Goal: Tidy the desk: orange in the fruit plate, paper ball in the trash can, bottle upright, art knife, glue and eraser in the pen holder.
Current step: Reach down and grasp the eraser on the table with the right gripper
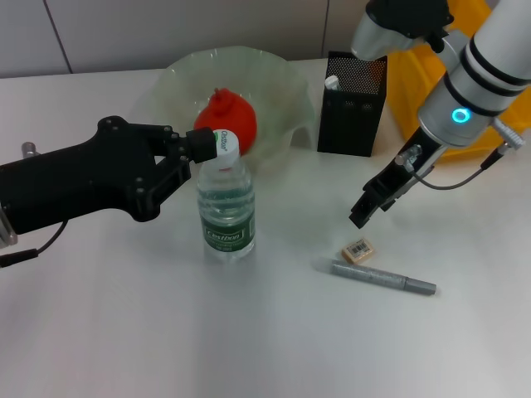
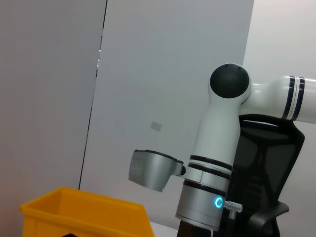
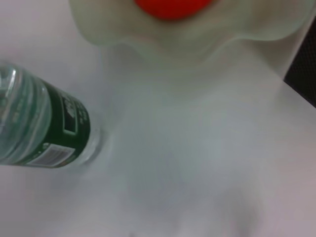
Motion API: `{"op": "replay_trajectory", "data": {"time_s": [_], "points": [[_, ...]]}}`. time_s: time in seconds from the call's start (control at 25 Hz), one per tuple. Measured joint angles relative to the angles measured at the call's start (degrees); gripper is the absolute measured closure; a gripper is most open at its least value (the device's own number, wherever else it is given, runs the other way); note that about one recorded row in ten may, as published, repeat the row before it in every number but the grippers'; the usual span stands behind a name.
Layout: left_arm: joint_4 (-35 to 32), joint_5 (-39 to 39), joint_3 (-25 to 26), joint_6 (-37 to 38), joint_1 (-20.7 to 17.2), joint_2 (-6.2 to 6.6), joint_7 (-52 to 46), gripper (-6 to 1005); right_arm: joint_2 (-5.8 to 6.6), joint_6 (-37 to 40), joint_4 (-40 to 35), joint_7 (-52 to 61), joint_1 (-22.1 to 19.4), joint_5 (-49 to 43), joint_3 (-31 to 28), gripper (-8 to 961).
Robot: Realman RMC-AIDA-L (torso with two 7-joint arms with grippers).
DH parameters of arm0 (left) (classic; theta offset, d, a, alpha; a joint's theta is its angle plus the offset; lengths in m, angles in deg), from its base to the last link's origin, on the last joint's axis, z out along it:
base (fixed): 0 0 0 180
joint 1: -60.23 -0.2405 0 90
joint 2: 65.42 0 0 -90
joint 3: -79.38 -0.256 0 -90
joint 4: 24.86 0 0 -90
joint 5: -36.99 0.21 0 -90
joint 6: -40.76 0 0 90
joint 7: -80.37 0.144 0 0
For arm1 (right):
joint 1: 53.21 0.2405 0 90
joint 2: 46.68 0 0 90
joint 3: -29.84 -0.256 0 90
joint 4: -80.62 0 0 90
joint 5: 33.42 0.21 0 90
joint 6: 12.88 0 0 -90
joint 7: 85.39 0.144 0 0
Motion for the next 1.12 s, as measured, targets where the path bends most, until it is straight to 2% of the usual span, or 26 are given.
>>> {"op": "replay_trajectory", "data": {"time_s": [0.24,0.4,0.6,1.12], "points": [[0.0,0.0,0.0,0.0,-0.1,-0.01,0.0,1000,-0.4,0.2,0.2,-0.3,0.4,0.2,0.4,407],[0.0,0.0,0.0,0.0,-0.2,-0.01,0.0,999,-1.31,0.5,0.9,-0.8,0.9,0.3,0.4,408],[0.0,0.0,0.0,0.0,-0.3,-0.01,0.0,999,-1.4,1.1,3.6,-1.3,1.8,1.2,0.4,408],[0.6,0.0,0.0,0.0,-0.4,-0.01,0.0,999,-1.51,1.0,4.2,0.5,1.7,1.5,1.8,410]]}}
